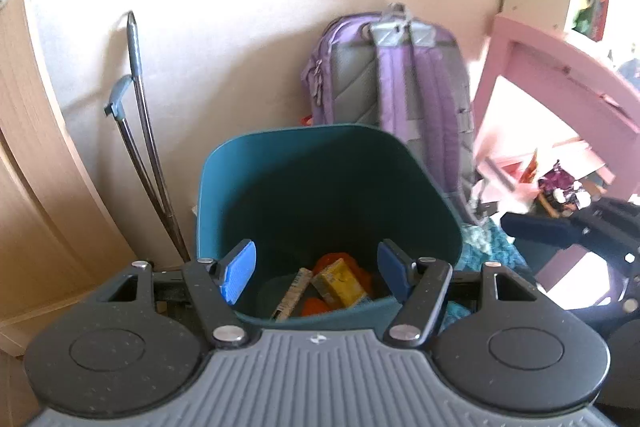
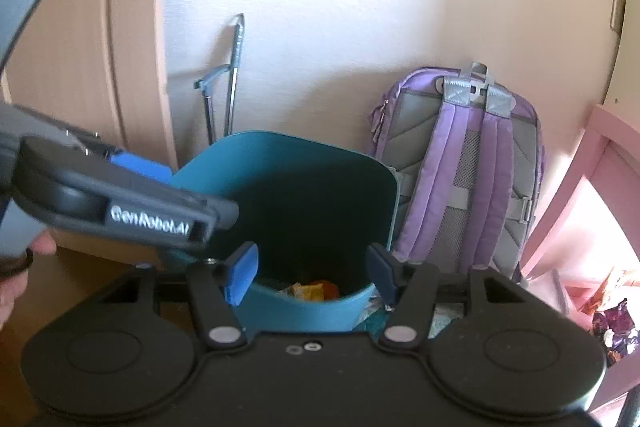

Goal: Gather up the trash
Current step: 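Withdraw both tools from the bin and lower them toward the remaining trash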

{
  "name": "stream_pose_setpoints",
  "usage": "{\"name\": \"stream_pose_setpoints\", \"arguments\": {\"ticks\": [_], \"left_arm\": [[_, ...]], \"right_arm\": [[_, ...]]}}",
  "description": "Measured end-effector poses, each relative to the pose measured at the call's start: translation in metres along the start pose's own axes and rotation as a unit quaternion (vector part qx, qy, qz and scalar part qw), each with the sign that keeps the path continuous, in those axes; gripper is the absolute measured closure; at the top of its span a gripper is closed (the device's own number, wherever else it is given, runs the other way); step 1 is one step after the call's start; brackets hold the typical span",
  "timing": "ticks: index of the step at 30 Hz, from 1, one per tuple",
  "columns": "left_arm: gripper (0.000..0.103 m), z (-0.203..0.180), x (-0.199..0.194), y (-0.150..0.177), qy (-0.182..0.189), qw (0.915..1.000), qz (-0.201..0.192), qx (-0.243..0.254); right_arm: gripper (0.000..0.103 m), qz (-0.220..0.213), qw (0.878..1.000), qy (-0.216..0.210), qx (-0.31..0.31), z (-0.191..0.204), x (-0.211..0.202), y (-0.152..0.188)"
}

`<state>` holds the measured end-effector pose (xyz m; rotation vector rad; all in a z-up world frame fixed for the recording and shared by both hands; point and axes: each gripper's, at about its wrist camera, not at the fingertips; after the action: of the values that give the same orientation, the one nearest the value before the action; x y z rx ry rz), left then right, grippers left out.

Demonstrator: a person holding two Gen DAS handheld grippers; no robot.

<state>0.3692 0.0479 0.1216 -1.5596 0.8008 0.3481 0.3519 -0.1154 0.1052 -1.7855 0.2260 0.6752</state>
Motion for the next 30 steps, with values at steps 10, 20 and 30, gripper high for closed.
{"name": "stream_pose_setpoints", "arguments": {"ticks": [10,20,30], "left_arm": [[0.028,-0.037,-0.068,0.030,0.010,0.9996,-0.021,0.016],[0.023,-0.045,-0.104,0.082,0.013,0.9996,-0.026,-0.003],[0.006,-0.046,-0.101,0.151,0.016,0.9998,-0.010,-0.012]], "right_arm": [[0.041,-0.014,1.000,-0.011,-0.014,-0.003,-0.071,0.030],[0.036,-0.031,0.999,-0.035,0.024,-0.019,-0.122,0.063],[0.034,-0.014,0.999,-0.047,0.023,-0.015,-0.122,0.107]]}}
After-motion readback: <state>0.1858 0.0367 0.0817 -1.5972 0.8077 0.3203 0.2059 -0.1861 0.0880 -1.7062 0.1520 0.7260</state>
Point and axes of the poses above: each gripper's, at about its wrist camera, not at the fingertips, and x roughly the way its jaws point, z to its left, y to its underside, and after that the axes turned 13 degrees about y, right-handed
